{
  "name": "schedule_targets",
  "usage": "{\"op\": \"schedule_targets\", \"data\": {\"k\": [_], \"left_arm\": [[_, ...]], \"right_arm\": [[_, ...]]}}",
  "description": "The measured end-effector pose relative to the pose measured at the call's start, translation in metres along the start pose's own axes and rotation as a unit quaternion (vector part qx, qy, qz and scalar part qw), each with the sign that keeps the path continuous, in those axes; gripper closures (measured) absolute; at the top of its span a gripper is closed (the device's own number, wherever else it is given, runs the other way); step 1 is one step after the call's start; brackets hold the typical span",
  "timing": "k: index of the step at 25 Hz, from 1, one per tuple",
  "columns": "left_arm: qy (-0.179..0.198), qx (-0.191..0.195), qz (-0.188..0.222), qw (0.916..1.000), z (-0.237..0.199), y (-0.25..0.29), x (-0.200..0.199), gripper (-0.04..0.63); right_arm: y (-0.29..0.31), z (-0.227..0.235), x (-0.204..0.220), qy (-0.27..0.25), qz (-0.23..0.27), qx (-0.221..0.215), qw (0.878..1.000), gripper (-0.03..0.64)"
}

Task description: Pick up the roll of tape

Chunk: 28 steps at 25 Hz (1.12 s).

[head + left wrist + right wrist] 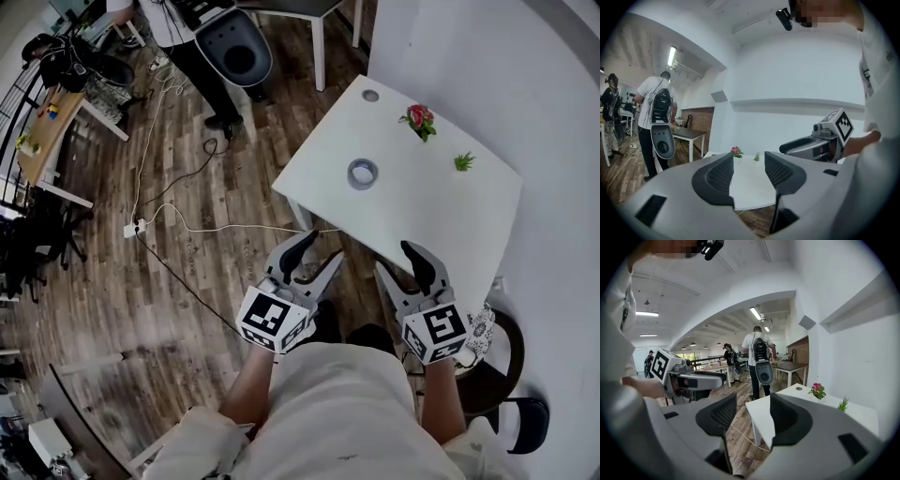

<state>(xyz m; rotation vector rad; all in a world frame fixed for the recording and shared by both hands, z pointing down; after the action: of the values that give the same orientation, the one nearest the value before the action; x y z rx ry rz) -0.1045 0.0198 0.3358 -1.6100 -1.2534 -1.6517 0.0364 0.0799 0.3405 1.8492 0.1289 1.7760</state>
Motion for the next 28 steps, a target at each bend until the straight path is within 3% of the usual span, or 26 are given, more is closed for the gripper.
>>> {"op": "schedule_targets", "data": {"k": [14,28], "left_arm": [[-0.021,0.01,-0.033,0.9992,-0.021,0.011,0.017,0.387],[-0.026,-0.006,-0.047,0.9985,-0.062,0.062,0.003,0.386]], "right_arm": [[0.032,0.002,0.004,-0.018,-0.034,0.011,0.999,0.402],[0.094,0.056,-0.015,-0.069,-0.068,0.012,0.995,0.399]]}}
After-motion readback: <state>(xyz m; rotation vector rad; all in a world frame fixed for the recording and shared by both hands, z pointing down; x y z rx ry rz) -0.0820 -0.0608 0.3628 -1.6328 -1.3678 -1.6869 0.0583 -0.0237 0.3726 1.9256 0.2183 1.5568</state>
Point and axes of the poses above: the fingertips, and each gripper's own axes: y forward along the fingers, z to its right, x out of its underside, the point moved 4 cm from there along -y, backward along the fingers, and after that the axes turned 7 degrees about -z, right-handed, at the moved point
